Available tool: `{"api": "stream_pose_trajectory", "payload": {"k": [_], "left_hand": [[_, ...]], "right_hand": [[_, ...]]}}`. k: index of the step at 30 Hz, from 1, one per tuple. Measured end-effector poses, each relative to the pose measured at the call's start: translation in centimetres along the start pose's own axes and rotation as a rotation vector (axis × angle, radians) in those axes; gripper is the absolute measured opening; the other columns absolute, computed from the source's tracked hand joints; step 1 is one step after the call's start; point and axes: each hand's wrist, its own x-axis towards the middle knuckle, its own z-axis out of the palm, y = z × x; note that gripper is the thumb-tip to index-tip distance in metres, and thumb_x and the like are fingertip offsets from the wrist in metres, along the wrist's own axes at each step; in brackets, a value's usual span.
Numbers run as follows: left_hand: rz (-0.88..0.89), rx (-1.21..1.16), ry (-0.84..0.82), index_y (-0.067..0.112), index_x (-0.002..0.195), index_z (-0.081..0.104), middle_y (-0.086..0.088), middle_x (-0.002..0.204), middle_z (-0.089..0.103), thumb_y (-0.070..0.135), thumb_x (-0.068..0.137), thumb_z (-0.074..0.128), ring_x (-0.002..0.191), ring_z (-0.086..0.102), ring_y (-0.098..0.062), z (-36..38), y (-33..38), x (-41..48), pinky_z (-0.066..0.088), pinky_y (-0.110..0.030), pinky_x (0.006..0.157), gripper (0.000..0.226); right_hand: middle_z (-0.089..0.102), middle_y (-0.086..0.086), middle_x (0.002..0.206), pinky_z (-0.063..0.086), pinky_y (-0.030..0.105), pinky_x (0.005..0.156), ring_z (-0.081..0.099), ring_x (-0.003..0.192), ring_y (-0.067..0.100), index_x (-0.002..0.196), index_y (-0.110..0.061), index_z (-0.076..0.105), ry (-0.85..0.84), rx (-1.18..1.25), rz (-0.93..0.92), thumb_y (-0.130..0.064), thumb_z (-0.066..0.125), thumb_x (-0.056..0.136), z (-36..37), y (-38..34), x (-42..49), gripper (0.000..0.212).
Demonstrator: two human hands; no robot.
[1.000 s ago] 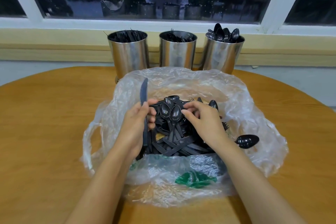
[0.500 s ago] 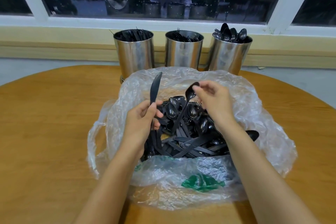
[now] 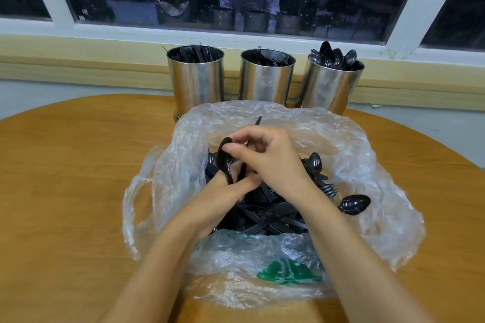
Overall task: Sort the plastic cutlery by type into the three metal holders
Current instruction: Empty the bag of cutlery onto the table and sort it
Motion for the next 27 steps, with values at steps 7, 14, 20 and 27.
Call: {"api": "stream_pose_trajectory", "payload": {"k": [7, 14, 20, 27], "left_hand": [[-0.026, -0.239, 0.004, 0.004, 0.096, 0.06, 0.003, 0.068, 0.054, 0.021, 0.105, 0.04, 0.062, 0.04, -0.008, -0.9, -0.6, 0.6, 0.031, -0.024, 0.061, 0.027], [-0.108, -0.606, 0.141, 0.006, 0.112, 0.062, 0.002, 0.07, 0.052, 0.021, 0.105, 0.037, 0.059, 0.041, -0.007, -3.3, -0.6, 1.3, 0.035, -0.018, 0.053, 0.03], [-0.15, -0.627, 0.082, 0.004, 0.113, 0.062, 0.001, 0.064, 0.049, 0.026, 0.101, 0.043, 0.051, 0.041, -0.006, -3.0, -0.9, 1.2, 0.04, -0.018, 0.048, 0.031], [-0.183, -0.504, 0.087, 0.009, 0.102, 0.055, 0.007, 0.058, 0.025, 0.047, 0.08, 0.06, 0.043, 0.022, -0.003, -2.6, -0.7, 0.9, 0.022, -0.014, 0.038, 0.044]], "right_hand": [[0.069, -0.006, 0.074, 0.05, 0.03, 0.045, 0.054, 0.046, 0.009, 0.092, -0.028, 0.073, 0.08, 0.009, 0.017, -0.015, 0.073, 0.085, -0.1, -0.8, -0.5, 0.014], [0.064, -0.014, 0.083, 0.041, 0.015, 0.067, 0.051, 0.065, -0.006, 0.105, -0.018, 0.069, 0.167, -0.424, 0.19, -0.023, 0.069, 0.089, -2.5, 4.6, 0.9, 0.017], [0.061, -0.011, 0.09, 0.042, 0.026, 0.072, 0.055, 0.083, 0.008, 0.118, -0.024, 0.065, -0.033, -0.666, 0.27, -0.029, 0.068, 0.09, -0.5, 6.4, 0.9, 0.029], [0.063, -0.01, 0.08, 0.044, 0.013, 0.057, 0.056, 0.064, 0.001, 0.087, -0.028, 0.061, 0.349, -0.036, 0.184, -0.009, 0.064, 0.091, -3.4, 2.9, 1.6, 0.019]]}}
